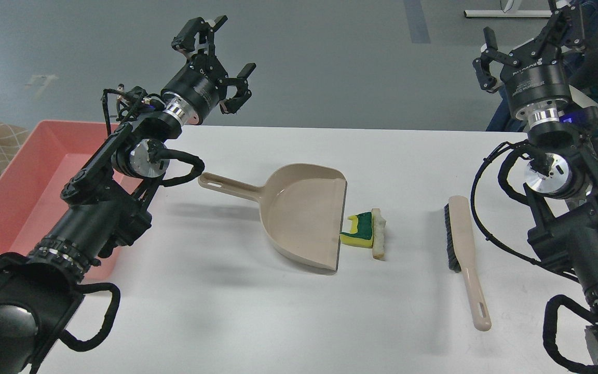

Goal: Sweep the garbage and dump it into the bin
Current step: 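Lower the left arm from the raised pose toward the dustpan handle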

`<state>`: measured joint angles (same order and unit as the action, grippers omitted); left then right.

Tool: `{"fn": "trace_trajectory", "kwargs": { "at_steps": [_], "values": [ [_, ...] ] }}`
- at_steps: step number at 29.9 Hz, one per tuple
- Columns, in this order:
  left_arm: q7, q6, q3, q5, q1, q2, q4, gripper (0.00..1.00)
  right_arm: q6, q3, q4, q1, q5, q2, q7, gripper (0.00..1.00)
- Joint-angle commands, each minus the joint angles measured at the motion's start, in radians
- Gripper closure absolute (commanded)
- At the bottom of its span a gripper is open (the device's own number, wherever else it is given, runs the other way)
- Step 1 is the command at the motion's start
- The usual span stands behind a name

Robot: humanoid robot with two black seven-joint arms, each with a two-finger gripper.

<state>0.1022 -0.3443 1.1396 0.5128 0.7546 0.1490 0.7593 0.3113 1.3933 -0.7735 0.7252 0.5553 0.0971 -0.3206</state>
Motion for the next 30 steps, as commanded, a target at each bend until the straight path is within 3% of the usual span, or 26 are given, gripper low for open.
{"fn": "trace_trajectory", "kwargs": {
  "at_steps": [1, 6, 16, 22, 24, 26, 30],
  "values": [
    [0.013, -0.001, -0.003, -0.025, -0.005, 0.000, 0.005, 0.02, 0.002, 0.000, 0.000, -0.003, 0.000, 0.000, 0.000, 0.00],
    [0.042, -0.001, -0.006, -0.046, -0.006, -0.002, 0.003, 0.02, 0.000, -0.008, 0.005, -0.003, -0.002, 0.000, 0.000, 0.00],
    [0.047, -0.001, -0.007, -0.045, -0.006, 0.001, 0.002, 0.02, 0.003, -0.017, 0.033, -0.001, 0.000, 0.001, 0.012, 0.00],
    [0.039, -0.056, -0.009, -0.042, -0.011, -0.009, 0.002, 0.02, 0.006, -0.017, 0.033, -0.004, 0.000, 0.003, 0.107, 0.00],
    [0.036, -0.071, -0.009, -0.036, -0.015, -0.008, 0.002, 0.02, 0.008, -0.017, 0.033, -0.001, 0.000, 0.006, 0.181, 0.00],
    [0.036, -0.071, -0.009, -0.034, -0.014, -0.008, 0.002, 0.02, 0.015, -0.017, 0.031, 0.002, -0.002, 0.019, 0.207, 0.00],
    [0.033, -0.068, -0.009, -0.033, -0.014, -0.008, 0.002, 0.02, 0.020, -0.017, 0.030, 0.002, 0.000, 0.023, 0.209, 0.00]
  ]
}}
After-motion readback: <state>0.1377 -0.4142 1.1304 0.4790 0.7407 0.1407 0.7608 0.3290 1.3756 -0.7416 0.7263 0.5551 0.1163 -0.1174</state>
